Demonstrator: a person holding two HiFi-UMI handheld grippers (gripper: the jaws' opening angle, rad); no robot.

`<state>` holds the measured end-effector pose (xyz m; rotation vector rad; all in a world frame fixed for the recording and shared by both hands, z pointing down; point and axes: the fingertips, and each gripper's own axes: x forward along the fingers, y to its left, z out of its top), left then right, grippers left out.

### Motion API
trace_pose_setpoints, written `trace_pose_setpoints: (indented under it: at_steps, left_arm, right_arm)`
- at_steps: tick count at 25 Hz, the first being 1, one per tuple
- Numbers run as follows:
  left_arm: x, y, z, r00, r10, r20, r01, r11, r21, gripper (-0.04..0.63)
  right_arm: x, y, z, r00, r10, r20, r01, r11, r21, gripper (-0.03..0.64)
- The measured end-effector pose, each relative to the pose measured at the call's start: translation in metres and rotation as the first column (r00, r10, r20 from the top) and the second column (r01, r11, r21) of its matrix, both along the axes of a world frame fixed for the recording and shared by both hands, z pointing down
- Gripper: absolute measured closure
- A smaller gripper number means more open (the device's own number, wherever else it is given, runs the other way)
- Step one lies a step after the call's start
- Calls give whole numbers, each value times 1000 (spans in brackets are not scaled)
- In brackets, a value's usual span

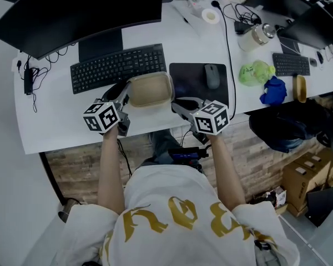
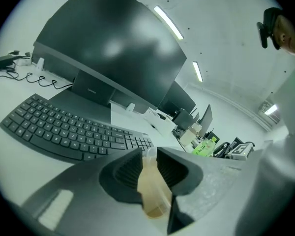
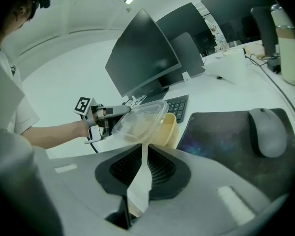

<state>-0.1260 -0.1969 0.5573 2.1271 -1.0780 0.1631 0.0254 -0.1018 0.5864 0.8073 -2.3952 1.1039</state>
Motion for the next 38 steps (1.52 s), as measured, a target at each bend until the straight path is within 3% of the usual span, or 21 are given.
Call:
trace_pose_setpoints:
  at_steps: [21, 38]
  left_arm:
    - [-5, 23, -69, 999, -49, -20, 52, 990, 131, 506]
    - [-23, 39, -104, 994, -95, -55, 104, 975, 195, 506]
  right_arm:
    - [-5, 18, -61, 1000, -1, 30, -3, 993, 120, 561]
    - [-24, 32, -93, 999, -25, 48, 16, 982, 190, 565]
